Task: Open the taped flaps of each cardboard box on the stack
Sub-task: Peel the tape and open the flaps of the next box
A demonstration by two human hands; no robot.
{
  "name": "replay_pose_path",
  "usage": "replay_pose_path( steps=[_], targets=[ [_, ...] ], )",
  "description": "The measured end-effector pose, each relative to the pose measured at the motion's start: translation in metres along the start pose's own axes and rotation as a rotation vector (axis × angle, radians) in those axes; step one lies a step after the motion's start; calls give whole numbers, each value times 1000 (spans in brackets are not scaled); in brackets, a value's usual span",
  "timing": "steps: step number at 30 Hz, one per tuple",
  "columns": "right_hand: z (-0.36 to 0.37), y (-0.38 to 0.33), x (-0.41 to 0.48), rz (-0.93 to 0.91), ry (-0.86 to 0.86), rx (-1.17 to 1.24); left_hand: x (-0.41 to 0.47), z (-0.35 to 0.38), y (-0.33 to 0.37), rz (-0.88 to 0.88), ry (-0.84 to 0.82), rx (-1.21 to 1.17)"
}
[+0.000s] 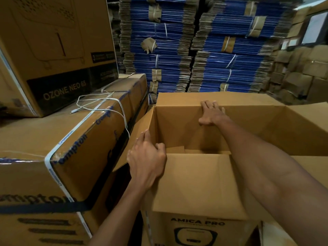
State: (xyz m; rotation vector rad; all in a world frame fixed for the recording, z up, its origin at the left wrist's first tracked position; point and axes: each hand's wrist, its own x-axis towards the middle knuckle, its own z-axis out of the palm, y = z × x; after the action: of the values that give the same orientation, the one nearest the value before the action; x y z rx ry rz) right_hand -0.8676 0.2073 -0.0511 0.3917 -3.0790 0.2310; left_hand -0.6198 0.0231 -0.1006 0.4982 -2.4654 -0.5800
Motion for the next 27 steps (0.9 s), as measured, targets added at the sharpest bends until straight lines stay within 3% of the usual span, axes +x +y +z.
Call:
replay_pose_path(
  steps=[7, 11, 15, 18, 21, 23, 25, 27],
  targets=[
    [-22, -1, -86, -51, -94, 133, -7, -7, 3, -26, -22, -14],
    [-29, 27, -187, -76, 141, 267, -15, -7, 0, 38, 86, -104],
    [16, 82, -264, -110, 638, 223, -47, 3, -16, 147, 194, -345],
    [49, 125, -296, -30, 717, 183, -76, 10, -31, 146, 189, -509],
    [66, 163, -317, 112, 731, 189, -108, 17, -47, 0, 229, -715],
    [73, 186, -329, 232, 782, 323, -124, 22, -55, -274, 152, -1023],
    [76, 204, -339, 317, 879, 620, -133, 30, -61, -485, -26, -1242],
    [85, 222, -343, 367, 1020, 1070, -136, 41, -69, -502, -177, -1148]
  ],
)
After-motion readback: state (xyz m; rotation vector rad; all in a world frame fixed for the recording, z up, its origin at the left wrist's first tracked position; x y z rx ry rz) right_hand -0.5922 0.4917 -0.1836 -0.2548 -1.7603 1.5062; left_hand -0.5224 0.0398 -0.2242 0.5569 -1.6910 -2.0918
